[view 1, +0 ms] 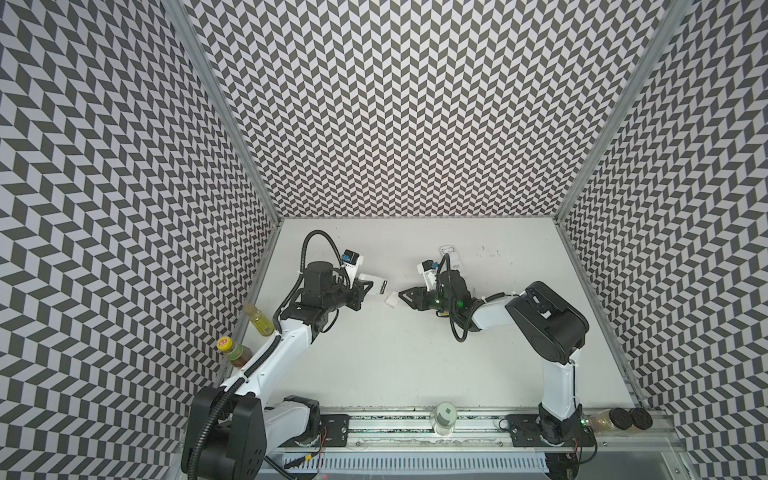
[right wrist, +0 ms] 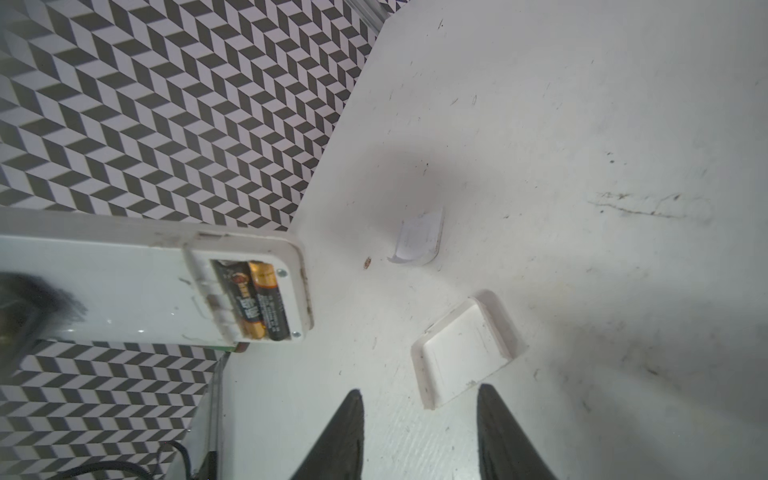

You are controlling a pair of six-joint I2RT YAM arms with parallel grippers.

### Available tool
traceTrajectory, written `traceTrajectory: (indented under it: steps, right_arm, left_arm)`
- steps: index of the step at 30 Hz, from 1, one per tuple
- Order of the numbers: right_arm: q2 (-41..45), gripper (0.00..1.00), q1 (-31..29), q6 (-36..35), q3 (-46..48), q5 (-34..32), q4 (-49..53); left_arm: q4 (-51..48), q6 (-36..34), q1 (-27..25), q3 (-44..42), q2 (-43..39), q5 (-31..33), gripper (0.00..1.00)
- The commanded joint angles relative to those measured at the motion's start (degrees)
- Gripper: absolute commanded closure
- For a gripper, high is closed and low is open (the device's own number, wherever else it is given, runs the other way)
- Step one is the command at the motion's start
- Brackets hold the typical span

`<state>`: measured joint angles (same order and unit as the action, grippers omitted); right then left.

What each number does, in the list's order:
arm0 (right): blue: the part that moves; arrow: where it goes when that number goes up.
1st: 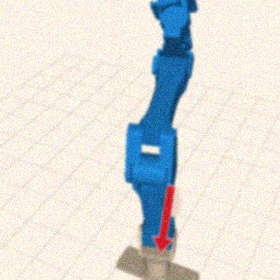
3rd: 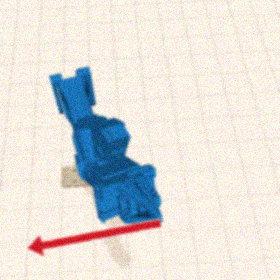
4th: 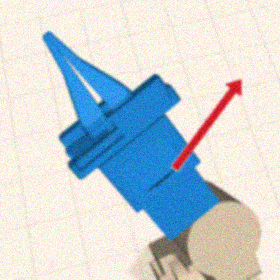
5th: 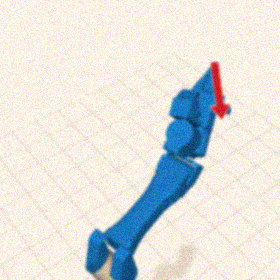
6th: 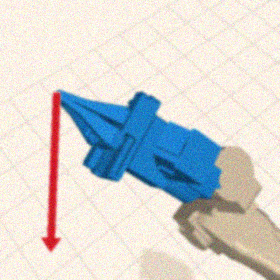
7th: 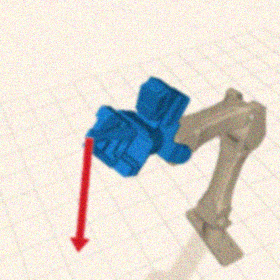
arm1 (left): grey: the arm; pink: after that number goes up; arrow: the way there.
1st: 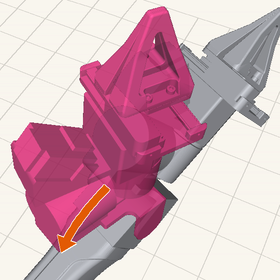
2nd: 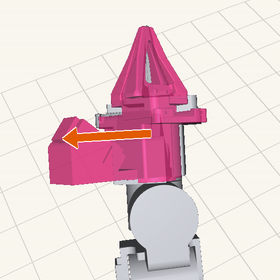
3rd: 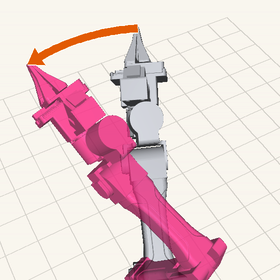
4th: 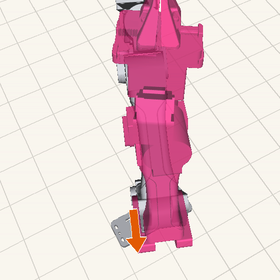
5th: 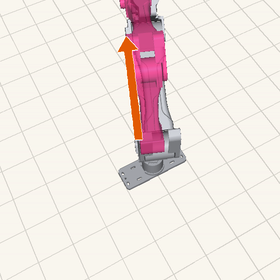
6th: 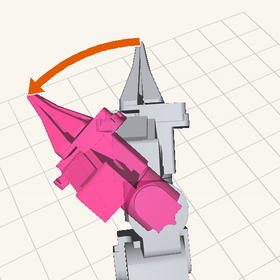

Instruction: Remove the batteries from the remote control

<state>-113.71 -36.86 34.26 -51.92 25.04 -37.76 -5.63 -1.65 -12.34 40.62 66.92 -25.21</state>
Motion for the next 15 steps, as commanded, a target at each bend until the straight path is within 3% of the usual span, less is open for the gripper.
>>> traceTrajectory:
  steps: [1, 5, 15]
  right_arm:
    - [3.5, 0.71, -0.4, -2.4, 1.8, -0.6, 2.0]
    - [3.4, 0.87, -1.8, -6.7, 1.7, -4.1, 8.3]
    - [-5.7, 0.89, -2.9, -6.0, -5.2, -3.5, 8.7]
  left_arm:
    - [-0.4, -1.0, 0.4, 3.2, -1.2, -0.9, 1.00]
    - [0.6, -0.7, 0.3, 2.6, -1.1, -0.8, 1.00]
    - [-0.5, 0.1, 0.6, 3.7, -1.8, -1.7, 1.00]
